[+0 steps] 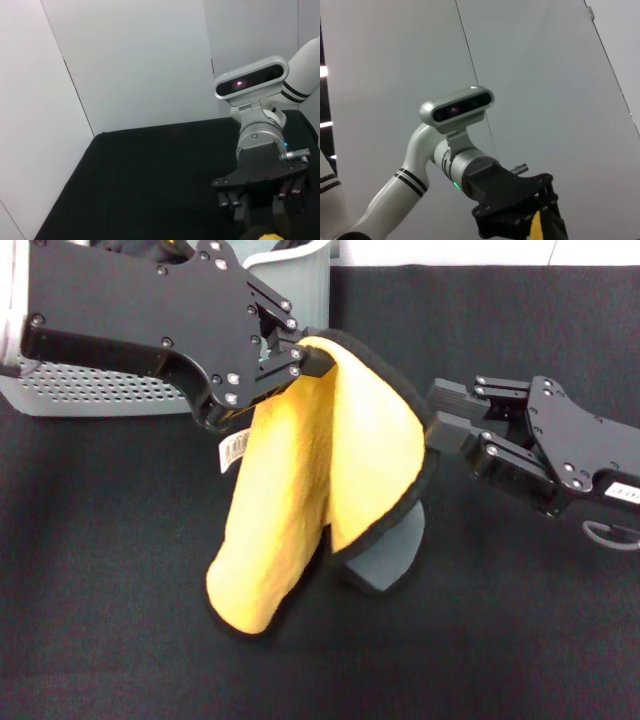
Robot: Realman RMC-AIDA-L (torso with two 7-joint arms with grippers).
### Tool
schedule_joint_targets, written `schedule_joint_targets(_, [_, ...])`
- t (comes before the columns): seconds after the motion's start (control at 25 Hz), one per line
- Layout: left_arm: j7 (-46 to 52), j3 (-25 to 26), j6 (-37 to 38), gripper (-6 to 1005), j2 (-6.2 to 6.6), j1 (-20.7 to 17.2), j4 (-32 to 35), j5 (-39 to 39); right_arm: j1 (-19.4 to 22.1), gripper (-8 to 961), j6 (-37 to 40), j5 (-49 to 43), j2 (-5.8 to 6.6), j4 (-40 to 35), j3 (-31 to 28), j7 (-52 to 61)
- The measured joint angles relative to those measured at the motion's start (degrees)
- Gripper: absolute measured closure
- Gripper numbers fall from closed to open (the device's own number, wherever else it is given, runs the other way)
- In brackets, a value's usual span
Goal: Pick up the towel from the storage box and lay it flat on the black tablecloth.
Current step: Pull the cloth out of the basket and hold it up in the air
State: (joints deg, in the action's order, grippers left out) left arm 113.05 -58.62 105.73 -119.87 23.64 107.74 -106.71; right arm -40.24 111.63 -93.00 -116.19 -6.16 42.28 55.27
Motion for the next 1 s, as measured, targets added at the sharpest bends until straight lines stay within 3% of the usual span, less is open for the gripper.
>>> schedule_joint_targets(0.56, [0.0, -1.1, -2.0, 981, -0.02, 0.1, -0.5, 0.0, -1.3, 709, -0.1, -0.3, 0.00, 0.2, 2.0, -0.4])
schedule_joint_targets(0.8, [-0.1, -1.4, -2.1, 980, -0.02, 0.3, -1.4, 0.0, -1.5, 726, -0.2, 0.1, 0.00, 2.3, 1.9, -5.9])
schedule_joint_targets(1.0, [-0.9, -1.6, -2.1, 980, -0.02, 0.4, -2.4, 0.0, -1.7, 898, -1.0, 0.0, 0.00, 2.3, 2.2, -6.7])
